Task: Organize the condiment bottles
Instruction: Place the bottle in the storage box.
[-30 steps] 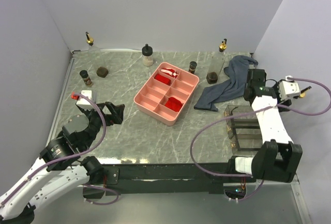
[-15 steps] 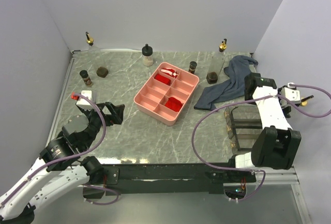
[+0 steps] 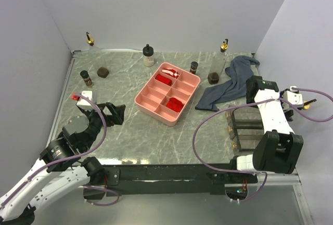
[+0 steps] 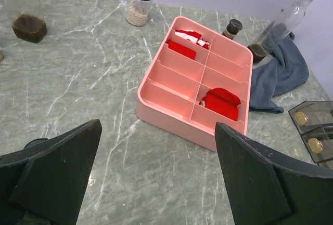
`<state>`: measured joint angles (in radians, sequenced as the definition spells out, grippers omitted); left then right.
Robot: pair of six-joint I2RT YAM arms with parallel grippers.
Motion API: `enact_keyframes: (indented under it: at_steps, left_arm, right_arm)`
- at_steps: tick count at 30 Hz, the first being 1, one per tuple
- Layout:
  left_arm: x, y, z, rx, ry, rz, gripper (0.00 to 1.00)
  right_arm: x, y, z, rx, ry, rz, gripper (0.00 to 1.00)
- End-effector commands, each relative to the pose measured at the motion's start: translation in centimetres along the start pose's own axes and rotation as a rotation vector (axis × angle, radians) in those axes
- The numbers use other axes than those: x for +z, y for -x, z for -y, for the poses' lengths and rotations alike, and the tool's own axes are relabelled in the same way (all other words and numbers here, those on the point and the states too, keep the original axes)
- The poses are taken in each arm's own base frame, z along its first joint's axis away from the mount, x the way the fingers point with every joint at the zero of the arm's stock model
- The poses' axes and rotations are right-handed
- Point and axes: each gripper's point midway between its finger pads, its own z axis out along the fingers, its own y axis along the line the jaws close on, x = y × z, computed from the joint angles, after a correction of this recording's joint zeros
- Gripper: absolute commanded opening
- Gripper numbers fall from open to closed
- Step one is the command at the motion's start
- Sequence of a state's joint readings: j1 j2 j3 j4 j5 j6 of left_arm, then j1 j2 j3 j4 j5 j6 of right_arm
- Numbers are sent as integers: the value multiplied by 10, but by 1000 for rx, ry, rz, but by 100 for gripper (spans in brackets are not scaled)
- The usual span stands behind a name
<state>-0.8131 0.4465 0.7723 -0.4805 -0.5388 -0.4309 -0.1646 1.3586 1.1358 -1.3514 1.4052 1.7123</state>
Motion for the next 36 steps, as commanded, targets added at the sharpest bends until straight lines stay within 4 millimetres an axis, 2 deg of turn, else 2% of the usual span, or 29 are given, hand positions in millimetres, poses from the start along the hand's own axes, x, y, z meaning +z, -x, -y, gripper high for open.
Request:
enact_keyframes:
  at_steps: [1,6,15,22,30,34,35,36]
  left_arm:
    - [0,7,4,-8,-21,25,97]
    - [-2,9,4,-14,-23,33,97]
    - [0,7,5,-4,-24,25,97]
    - [-1,9,4,-9,-26,36,97]
    - [-1,8,4,-6,-27,36,97]
    - [-2,9,4,-9,-28,37,97]
    - [-2,9,4,-9,-28,37,97]
    - [-2,9,4,-10,-27,39,97]
  right_arm:
    - [6,42,-4,64,43,224,0]
    - [7,38,-4,62,60,267,0]
    - [8,34,-18,34,88,329,0]
    - [10,17,-32,-13,97,326,0]
    - [10,20,-34,1,96,330,0]
    - [11,15,-38,4,98,328,0]
    - [11,15,-40,1,99,328,1]
    - [11,14,-41,-5,99,328,6]
